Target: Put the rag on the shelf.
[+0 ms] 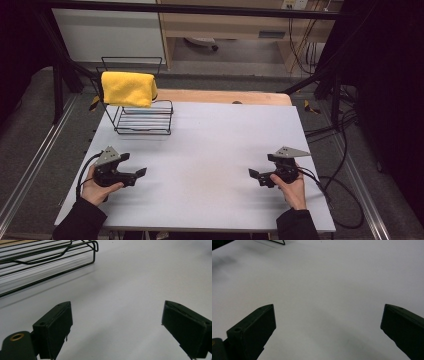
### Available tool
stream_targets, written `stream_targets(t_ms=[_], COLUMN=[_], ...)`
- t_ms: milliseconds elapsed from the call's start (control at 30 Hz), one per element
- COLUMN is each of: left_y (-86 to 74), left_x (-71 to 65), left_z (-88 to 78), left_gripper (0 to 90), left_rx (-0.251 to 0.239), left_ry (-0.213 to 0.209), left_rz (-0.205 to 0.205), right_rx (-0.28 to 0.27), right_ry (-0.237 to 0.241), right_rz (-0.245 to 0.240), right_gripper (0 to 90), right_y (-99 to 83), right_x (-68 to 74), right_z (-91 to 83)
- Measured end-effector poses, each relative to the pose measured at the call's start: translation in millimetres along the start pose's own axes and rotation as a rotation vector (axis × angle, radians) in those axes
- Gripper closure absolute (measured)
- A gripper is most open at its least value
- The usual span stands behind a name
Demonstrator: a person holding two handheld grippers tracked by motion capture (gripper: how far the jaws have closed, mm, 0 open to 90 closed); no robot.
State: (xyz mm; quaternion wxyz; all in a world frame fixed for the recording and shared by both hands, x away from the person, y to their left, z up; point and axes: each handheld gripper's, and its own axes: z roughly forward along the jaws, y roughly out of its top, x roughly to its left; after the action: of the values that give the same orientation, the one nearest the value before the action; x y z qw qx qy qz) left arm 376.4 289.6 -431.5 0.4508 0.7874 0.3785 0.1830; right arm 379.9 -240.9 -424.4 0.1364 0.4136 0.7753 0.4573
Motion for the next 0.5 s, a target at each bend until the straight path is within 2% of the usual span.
stream_targets(t_ms=[267, 500], left_y=[-4.2, -7.7], left_x=[-0.3, 0.7], left_z=[-0.6, 0.4], left_gripper=[9.9, 9.9], left_rx=[0.006, 0.015], left_ry=[0.004, 0.003], left_rz=[0.021, 0.019], right_rx=[0.013, 0.018], right_ry=[-0.014, -0.012], right_rz=[0.027, 0.045], right_gripper=[0.4, 0.5], right_y=[-24.0, -33.2], right_x=[-11.0, -13.8], right_z=[-8.3, -13.9])
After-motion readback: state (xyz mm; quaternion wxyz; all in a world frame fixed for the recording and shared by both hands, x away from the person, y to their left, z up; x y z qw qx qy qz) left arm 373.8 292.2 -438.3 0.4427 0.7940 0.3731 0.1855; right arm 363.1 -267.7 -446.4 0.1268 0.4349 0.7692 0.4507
